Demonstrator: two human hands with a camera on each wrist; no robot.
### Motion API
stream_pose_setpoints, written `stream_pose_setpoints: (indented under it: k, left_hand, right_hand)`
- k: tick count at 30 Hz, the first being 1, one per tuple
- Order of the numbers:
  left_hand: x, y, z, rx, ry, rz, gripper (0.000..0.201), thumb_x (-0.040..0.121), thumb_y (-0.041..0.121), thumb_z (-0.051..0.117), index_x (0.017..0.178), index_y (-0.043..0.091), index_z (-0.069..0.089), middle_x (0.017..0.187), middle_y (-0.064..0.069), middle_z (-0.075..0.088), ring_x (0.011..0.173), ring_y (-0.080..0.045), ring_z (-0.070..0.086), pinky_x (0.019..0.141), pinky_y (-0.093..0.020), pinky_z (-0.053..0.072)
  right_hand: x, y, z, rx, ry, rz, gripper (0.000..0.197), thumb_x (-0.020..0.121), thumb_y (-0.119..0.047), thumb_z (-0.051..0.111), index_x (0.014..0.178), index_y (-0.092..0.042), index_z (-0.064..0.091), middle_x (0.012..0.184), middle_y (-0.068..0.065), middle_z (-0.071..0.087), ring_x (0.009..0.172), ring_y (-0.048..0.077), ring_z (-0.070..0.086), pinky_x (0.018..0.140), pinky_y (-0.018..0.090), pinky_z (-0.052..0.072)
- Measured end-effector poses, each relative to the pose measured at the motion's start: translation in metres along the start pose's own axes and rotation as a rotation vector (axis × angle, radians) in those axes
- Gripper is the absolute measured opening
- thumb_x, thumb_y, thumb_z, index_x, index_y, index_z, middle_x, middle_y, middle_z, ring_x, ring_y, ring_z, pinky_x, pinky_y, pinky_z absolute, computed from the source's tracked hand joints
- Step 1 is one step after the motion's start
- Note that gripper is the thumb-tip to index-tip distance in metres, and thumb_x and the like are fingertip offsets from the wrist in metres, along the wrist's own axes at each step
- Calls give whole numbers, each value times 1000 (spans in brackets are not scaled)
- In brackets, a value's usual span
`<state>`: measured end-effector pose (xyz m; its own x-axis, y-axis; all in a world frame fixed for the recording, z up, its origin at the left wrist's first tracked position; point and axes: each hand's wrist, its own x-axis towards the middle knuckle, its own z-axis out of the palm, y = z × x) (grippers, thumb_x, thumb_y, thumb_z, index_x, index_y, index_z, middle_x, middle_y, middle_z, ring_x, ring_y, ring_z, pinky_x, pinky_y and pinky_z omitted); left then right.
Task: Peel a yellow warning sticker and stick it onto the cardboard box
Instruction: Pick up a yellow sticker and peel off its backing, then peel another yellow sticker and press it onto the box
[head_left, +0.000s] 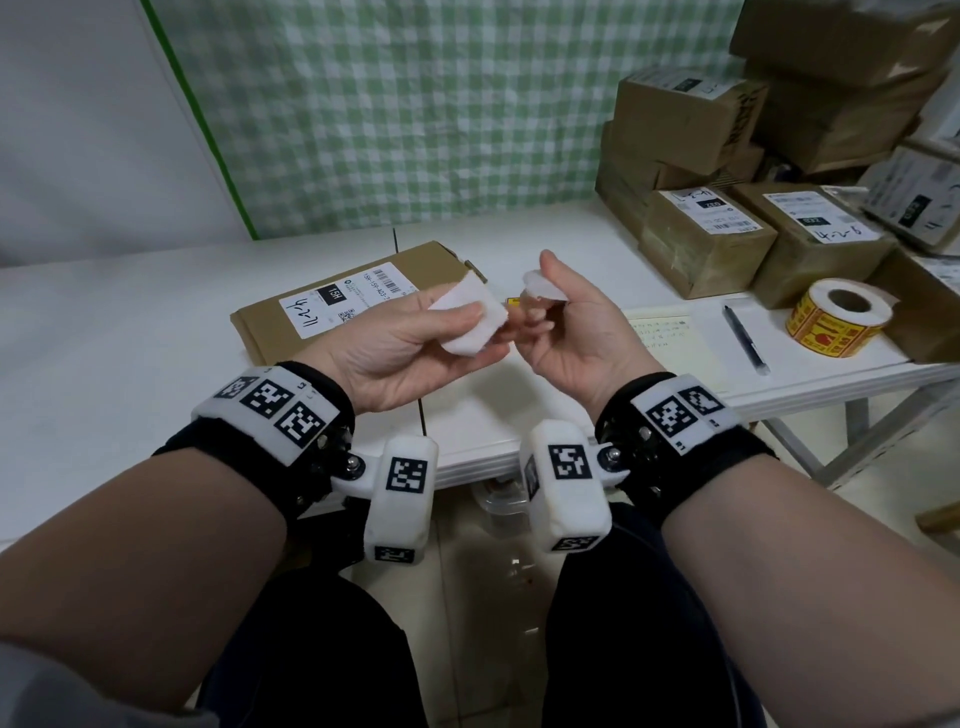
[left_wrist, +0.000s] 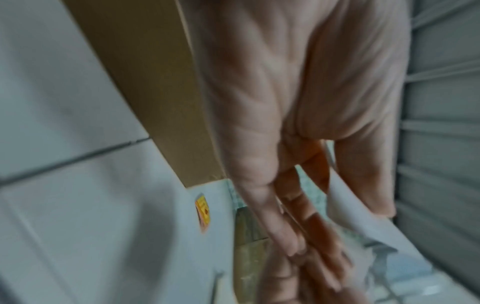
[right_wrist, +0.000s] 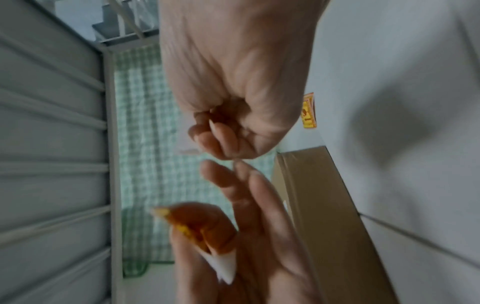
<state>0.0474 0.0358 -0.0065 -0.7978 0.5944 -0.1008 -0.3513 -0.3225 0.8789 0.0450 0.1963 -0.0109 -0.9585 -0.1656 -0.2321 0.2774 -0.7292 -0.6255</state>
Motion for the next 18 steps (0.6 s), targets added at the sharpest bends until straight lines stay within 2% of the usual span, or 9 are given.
stream_pose_setpoints:
  k: [1,4,6,8,11,13,16,18]
  left_hand:
    - [0,0,0,64,32,-16,20,78,9,53,88,7,70,88,-8,74,86,-18,70,89,-32,53]
    - [2,-2,-3,227,125,-71,15,84,13,55,95,11,64,81,-2,73,75,-12,69,68,-24,59]
    - [2,-2,-4,270,182,-69,10,87,13,55,94,13,63,74,1,73,67,-8,68,54,-18,56]
    - [3,-1,-5,331,232,-55,6,86,12,58,90,14,62,68,4,71,61,-5,67,47,-14,51]
    - [3,-2,-8,421,271,-42,6,83,10,62,87,15,61,64,5,71,59,-3,66,46,-13,49]
    - [4,-3,-10,467,287,-25,7,82,9,64,86,14,62,63,6,71,58,-1,65,50,-14,51]
    - [7,-4,-11,519,319,20,8,78,4,68,80,10,63,66,2,71,62,-5,67,55,-17,54]
    - [9,-5,-10,565,341,47,12,75,0,70,74,7,60,72,-7,69,64,-11,67,58,-18,56]
  right_hand:
    - [0,-1,-2,-52,26,-17,32,93,-29,52,67,-9,53,44,0,51,36,5,45,35,9,34]
    - [3,0,-9,-268,85,-40,24,91,-28,55,72,-15,52,49,-4,49,39,4,43,38,11,35]
    - [4,1,-13,-365,137,-52,18,89,-24,58,74,-17,51,54,-3,50,40,4,42,39,12,35]
    - [5,0,-17,-451,188,-76,17,87,-17,59,73,-16,50,60,-1,49,41,5,42,39,13,35]
    - [7,0,-23,-584,274,-100,26,83,-9,63,67,-17,44,59,-1,44,45,9,40,38,15,34]
    - [9,1,-27,-670,331,-109,28,81,-6,66,70,-17,42,61,0,45,49,11,41,41,17,38]
    - [11,3,-31,-748,359,-115,27,77,-3,70,79,-15,46,81,7,54,62,15,48,58,23,48]
    - [12,4,-30,-857,388,-110,27,77,-11,71,94,-14,50,98,6,53,77,14,50,69,23,47]
